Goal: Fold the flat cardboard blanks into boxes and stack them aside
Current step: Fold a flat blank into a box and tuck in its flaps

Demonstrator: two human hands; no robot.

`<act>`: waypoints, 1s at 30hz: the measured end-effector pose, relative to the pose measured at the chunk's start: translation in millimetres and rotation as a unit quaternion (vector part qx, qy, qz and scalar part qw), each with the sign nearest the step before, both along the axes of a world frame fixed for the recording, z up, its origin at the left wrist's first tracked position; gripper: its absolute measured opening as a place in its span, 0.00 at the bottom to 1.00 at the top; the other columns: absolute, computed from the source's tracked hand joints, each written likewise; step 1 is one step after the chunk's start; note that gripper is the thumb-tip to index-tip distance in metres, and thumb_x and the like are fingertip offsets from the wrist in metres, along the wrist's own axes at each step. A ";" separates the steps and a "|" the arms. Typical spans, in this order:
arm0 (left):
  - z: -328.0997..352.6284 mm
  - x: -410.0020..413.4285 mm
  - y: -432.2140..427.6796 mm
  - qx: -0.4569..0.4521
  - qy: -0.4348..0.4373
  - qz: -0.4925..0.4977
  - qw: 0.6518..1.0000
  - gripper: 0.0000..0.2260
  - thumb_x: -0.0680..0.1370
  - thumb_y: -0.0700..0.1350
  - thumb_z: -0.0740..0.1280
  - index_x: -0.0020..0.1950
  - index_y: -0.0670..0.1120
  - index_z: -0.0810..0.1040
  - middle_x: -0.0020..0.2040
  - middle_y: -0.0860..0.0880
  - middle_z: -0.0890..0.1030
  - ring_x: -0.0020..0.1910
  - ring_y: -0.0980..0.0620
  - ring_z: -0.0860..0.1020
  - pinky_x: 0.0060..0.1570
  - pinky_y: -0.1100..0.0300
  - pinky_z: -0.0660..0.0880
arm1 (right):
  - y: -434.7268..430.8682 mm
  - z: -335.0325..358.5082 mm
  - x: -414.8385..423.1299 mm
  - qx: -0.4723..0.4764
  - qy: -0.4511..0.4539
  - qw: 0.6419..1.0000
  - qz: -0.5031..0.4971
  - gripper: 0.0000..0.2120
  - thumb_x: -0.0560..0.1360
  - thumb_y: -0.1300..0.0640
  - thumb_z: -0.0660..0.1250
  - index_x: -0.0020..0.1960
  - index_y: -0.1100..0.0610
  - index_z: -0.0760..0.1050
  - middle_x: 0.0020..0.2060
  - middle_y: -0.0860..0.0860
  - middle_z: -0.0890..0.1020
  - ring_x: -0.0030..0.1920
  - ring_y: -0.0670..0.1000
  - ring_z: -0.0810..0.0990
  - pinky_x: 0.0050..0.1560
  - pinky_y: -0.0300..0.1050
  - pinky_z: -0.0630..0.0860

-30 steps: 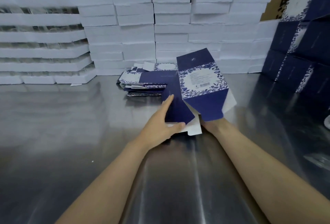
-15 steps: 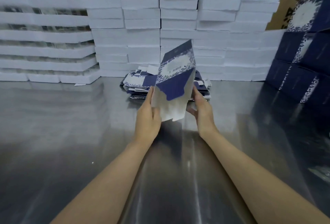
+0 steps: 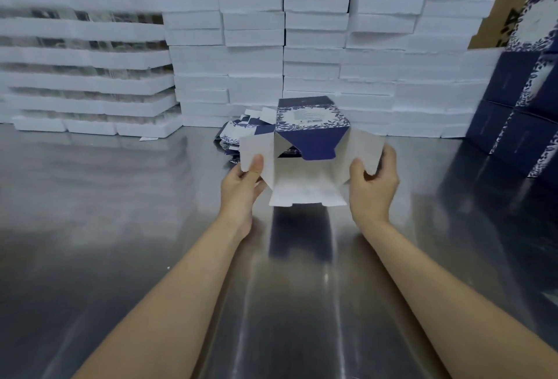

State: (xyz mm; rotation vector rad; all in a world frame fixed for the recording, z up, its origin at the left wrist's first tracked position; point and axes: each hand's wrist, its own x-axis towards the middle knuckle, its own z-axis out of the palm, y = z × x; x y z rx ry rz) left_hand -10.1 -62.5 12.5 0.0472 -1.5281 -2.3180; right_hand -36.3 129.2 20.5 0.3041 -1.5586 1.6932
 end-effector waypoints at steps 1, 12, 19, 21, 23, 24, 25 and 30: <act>0.6 0.2 -0.9 0.015 -0.002 0.004 1.000 0.10 0.78 0.49 0.67 0.55 0.45 0.80 0.51 0.50 0.85 0.48 0.55 0.83 0.46 0.64 0.79 | -0.5 3.5 0.5 0.001 -0.009 1.000 0.008 0.16 0.75 0.63 0.62 0.56 0.44 0.71 0.45 0.39 0.81 0.43 0.40 0.79 0.44 0.39 0.77; 4.9 -4.3 -2.5 0.080 -0.052 0.001 0.995 0.15 0.79 0.55 0.64 0.52 0.43 0.78 0.53 0.44 0.80 0.50 0.44 0.76 0.55 0.50 0.73 | 4.2 27.8 -5.8 -0.013 -0.086 0.980 0.178 0.11 0.79 0.68 0.60 0.48 0.53 0.72 0.36 0.38 0.76 0.32 0.43 0.75 0.32 0.43 0.76; 4.9 -7.9 -14.6 0.198 -0.052 0.029 0.978 0.14 0.78 0.53 0.66 0.53 0.43 0.79 0.47 0.48 0.85 0.40 0.55 0.83 0.39 0.65 0.79 | 21.4 29.4 -8.9 0.079 -0.208 0.889 0.400 0.28 0.67 0.75 0.57 0.52 0.50 0.84 0.49 0.50 0.85 0.49 0.51 0.82 0.52 0.50 0.80; 5.9 -7.3 -15.3 0.208 -0.050 0.031 0.976 0.13 0.78 0.53 0.66 0.51 0.43 0.79 0.43 0.49 0.85 0.37 0.56 0.83 0.36 0.67 0.78 | 25.8 31.2 -7.8 0.157 -0.200 0.884 0.391 0.38 0.57 0.73 0.55 0.58 0.44 0.80 0.55 0.45 0.83 0.56 0.49 0.80 0.57 0.48 0.79; 7.0 -5.7 -13.2 0.213 -0.050 0.035 0.975 0.13 0.78 0.54 0.66 0.49 0.44 0.78 0.34 0.53 0.83 0.30 0.58 0.81 0.31 0.68 0.76 | 31.4 34.4 -5.4 0.224 -0.188 0.877 0.381 0.42 0.56 0.71 0.55 0.64 0.41 0.74 0.61 0.37 0.79 0.60 0.44 0.78 0.59 0.42 0.76; 7.0 -5.3 -11.6 0.217 -0.047 0.032 0.974 0.12 0.78 0.54 0.66 0.49 0.44 0.77 0.31 0.54 0.82 0.28 0.58 0.80 0.30 0.68 0.76 | 33.7 36.4 -4.3 0.247 -0.184 0.870 0.385 0.43 0.58 0.71 0.56 0.66 0.39 0.71 0.62 0.34 0.77 0.62 0.42 0.76 0.60 0.40 0.75; 6.9 -4.8 -10.3 0.223 -0.044 0.024 0.973 0.12 0.78 0.53 0.66 0.49 0.44 0.77 0.31 0.53 0.82 0.28 0.58 0.80 0.30 0.68 0.76 | 34.8 38.6 -3.7 0.265 -0.182 0.862 0.392 0.43 0.59 0.70 0.57 0.68 0.38 0.68 0.62 0.31 0.76 0.63 0.40 0.75 0.61 0.39 0.74; 7.7 -1.8 -7.7 0.231 -0.037 -0.007 0.972 0.15 0.79 0.53 0.64 0.55 0.42 0.78 0.42 0.48 0.85 0.40 0.55 0.84 0.41 0.63 0.81 | 20.9 44.4 0.0 0.286 -0.168 0.893 0.305 0.38 0.65 0.54 0.77 0.67 0.29 0.65 0.62 0.37 0.78 0.61 0.40 0.77 0.59 0.36 0.74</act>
